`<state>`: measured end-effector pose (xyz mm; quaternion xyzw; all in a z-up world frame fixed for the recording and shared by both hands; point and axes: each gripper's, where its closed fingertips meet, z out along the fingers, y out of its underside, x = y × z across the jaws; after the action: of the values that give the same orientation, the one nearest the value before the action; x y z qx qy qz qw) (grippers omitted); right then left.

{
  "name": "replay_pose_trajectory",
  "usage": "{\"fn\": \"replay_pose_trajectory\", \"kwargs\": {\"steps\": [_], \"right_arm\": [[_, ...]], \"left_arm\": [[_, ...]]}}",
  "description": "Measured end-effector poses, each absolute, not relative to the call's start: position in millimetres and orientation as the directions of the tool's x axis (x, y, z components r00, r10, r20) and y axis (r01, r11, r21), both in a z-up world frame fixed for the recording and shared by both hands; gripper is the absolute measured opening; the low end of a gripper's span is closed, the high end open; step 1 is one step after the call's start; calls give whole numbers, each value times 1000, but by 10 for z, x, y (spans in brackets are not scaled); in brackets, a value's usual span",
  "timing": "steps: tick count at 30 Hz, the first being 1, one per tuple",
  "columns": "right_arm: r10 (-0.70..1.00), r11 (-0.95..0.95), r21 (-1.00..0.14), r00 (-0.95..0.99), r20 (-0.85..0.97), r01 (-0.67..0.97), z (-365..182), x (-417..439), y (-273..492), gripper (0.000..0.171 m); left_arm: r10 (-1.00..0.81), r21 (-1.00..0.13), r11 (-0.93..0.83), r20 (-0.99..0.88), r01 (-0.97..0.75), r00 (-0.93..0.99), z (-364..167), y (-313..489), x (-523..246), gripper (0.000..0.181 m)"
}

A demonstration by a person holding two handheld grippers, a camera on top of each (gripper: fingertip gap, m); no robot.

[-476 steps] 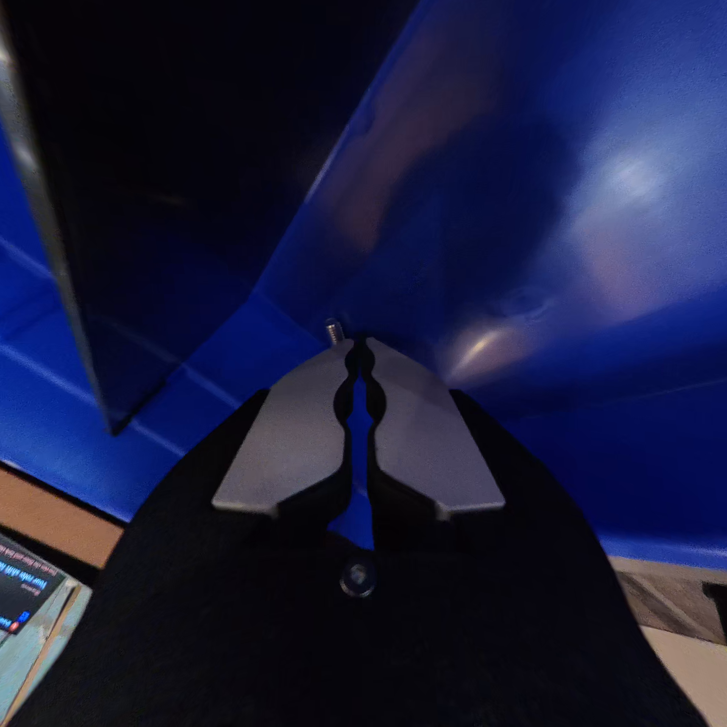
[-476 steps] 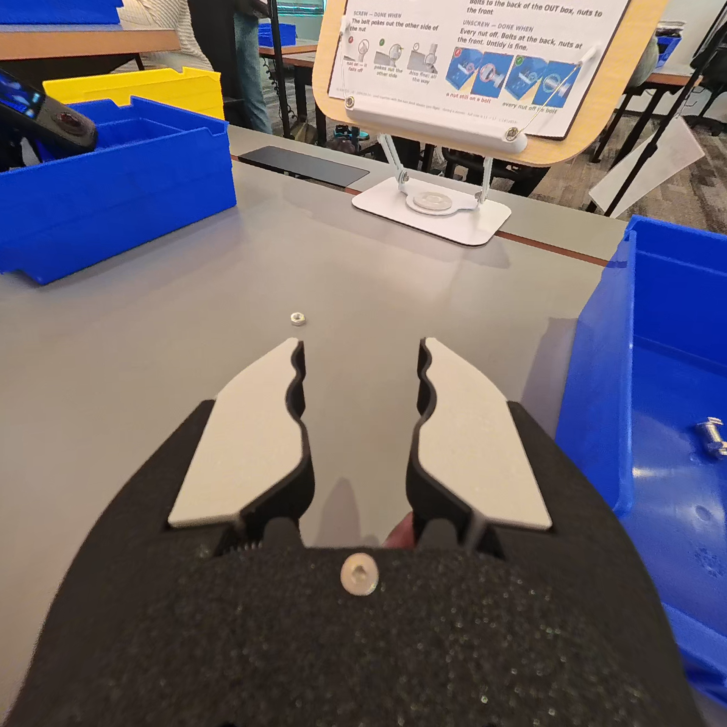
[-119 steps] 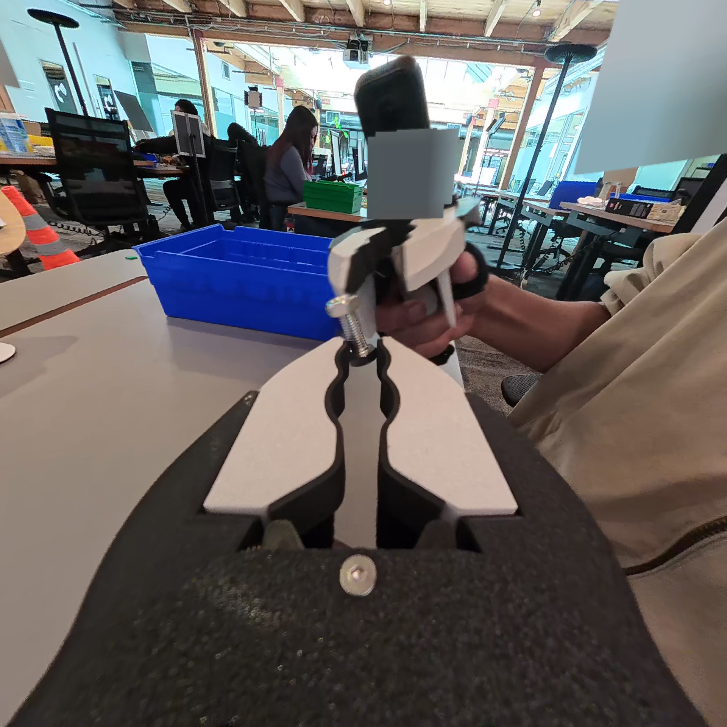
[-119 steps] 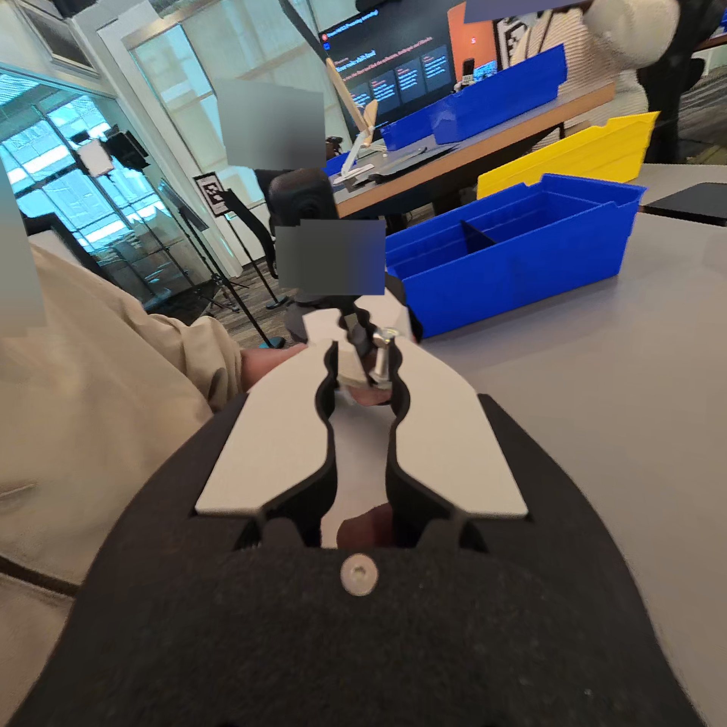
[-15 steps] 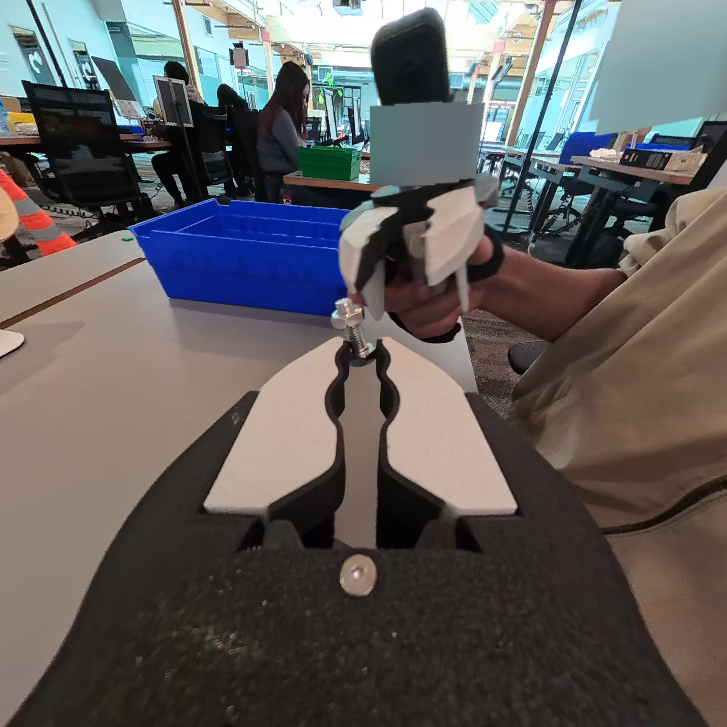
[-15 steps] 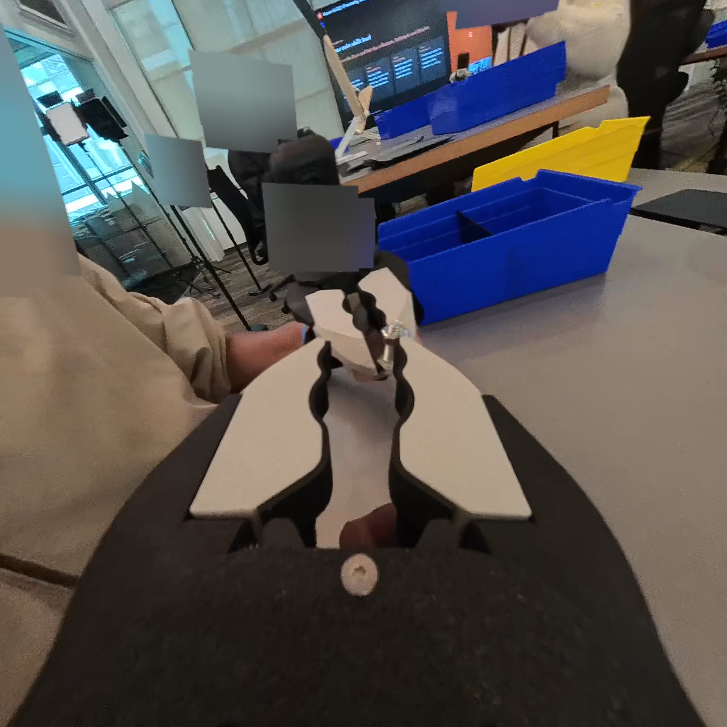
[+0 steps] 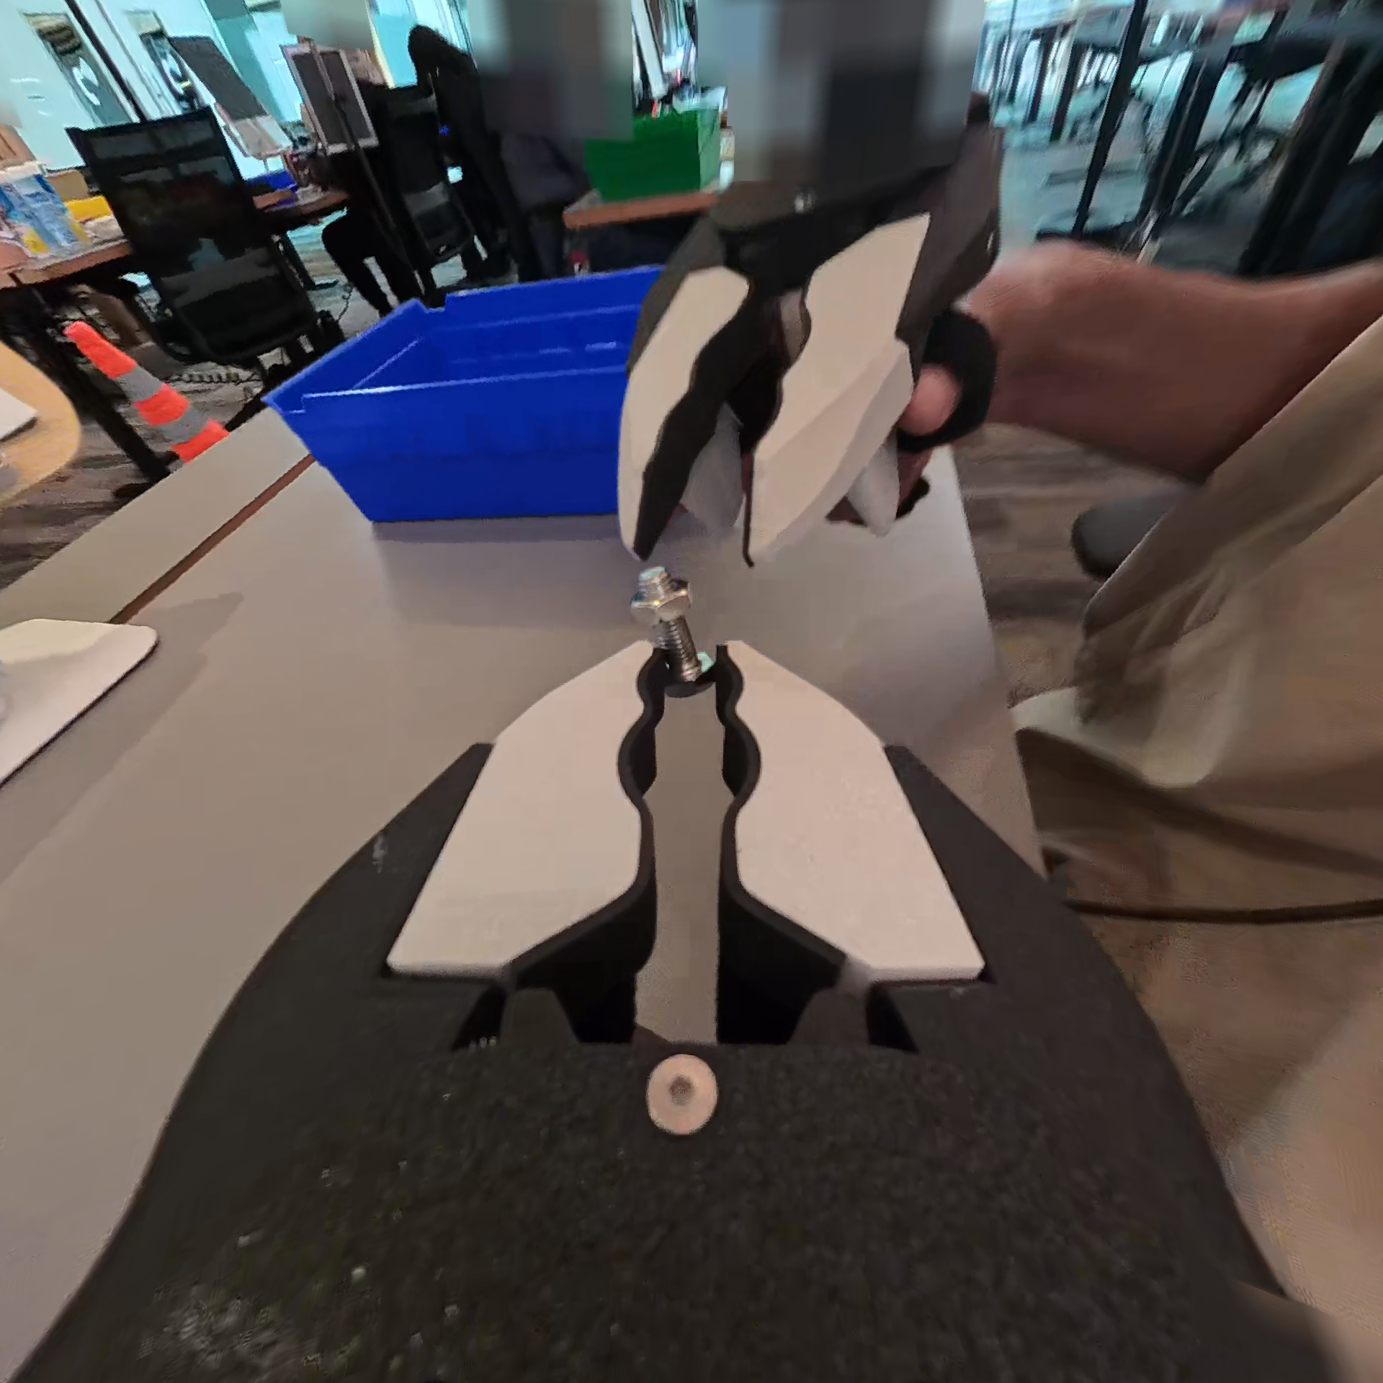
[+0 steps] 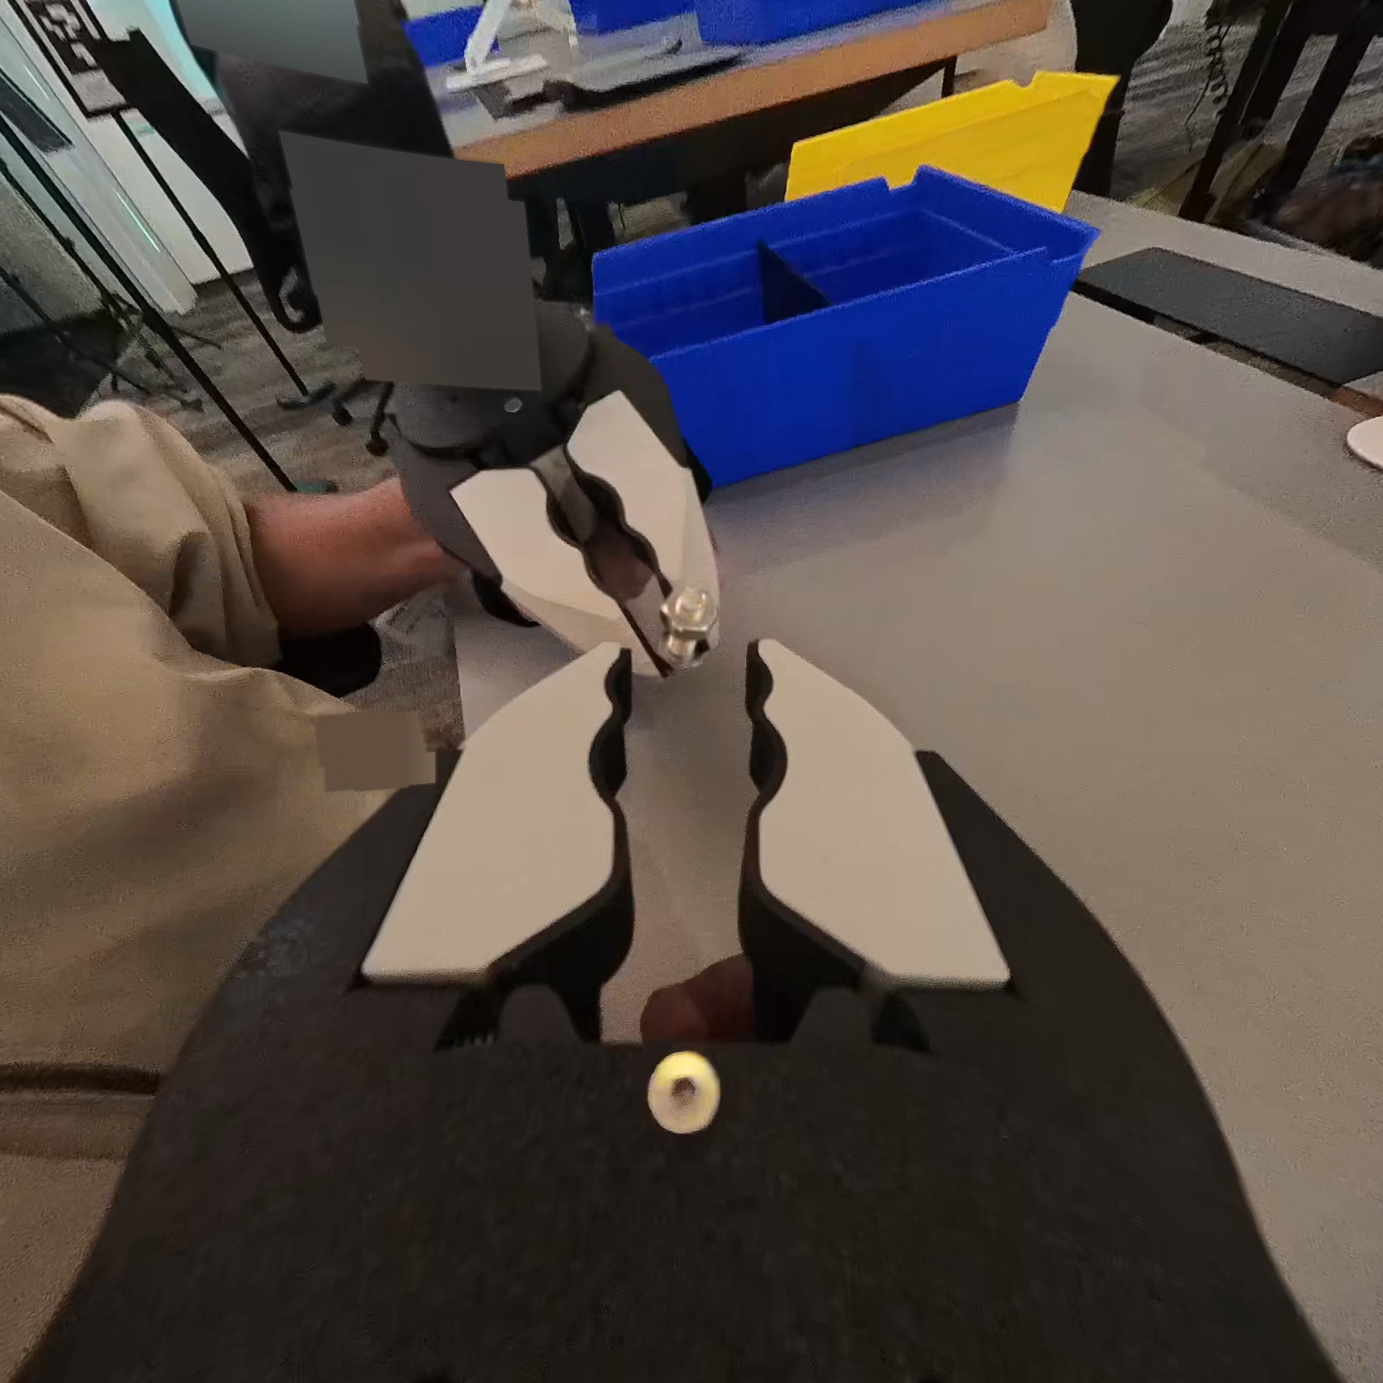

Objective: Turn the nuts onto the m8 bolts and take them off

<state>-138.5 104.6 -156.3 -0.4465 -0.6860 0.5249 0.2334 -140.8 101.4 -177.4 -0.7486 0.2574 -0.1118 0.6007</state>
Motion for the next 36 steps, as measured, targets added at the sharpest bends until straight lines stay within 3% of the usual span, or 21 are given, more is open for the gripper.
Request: {"fn": "replay_pose_trajectory", "kwargs": {"steps": [5,10,14,20,23,29,33,36], "right_arm": [[855,194,-857,-511,-91,477,-1753,-1441,989,33],[855,213,-821,-508,-106,530,-1794,-1492,1043,29],[861,198,-812,-494,-124,549,-1786,-1519,1113,16],[866,198,-812,-486,-117,550,-1817,-1560,1158,15],[866,153,-834,-478,-146,531,-1776,-1552,1178,15],[905,109,-883,-413,-101,456,-1690,-1567,1342,15],[955,64,-947,-295,-33,315,-1512,-1515,1504,15],[986,97,-972,-152,65,216,-1465,-1443,1633,15]], "left_arm": [[-493,-879,-179,-309,-443,813,-1912,1099,-1406,13],[-460,-777,-198,-464,-597,757,-1939,1173,-1471,13],[-460,-749,-196,-500,-633,734,-1923,1191,-1488,13],[-436,-717,-199,-546,-668,716,-1950,1235,-1520,13],[-409,-769,-180,-508,-613,758,-1885,1258,-1527,14],[-293,-857,-167,-430,-488,854,-1718,1226,-1726,44],[-123,-970,-106,-208,-221,970,-1564,1183,-2018,52],[75,-999,-36,7,10,997,-1569,1118,-2342,72]]}}
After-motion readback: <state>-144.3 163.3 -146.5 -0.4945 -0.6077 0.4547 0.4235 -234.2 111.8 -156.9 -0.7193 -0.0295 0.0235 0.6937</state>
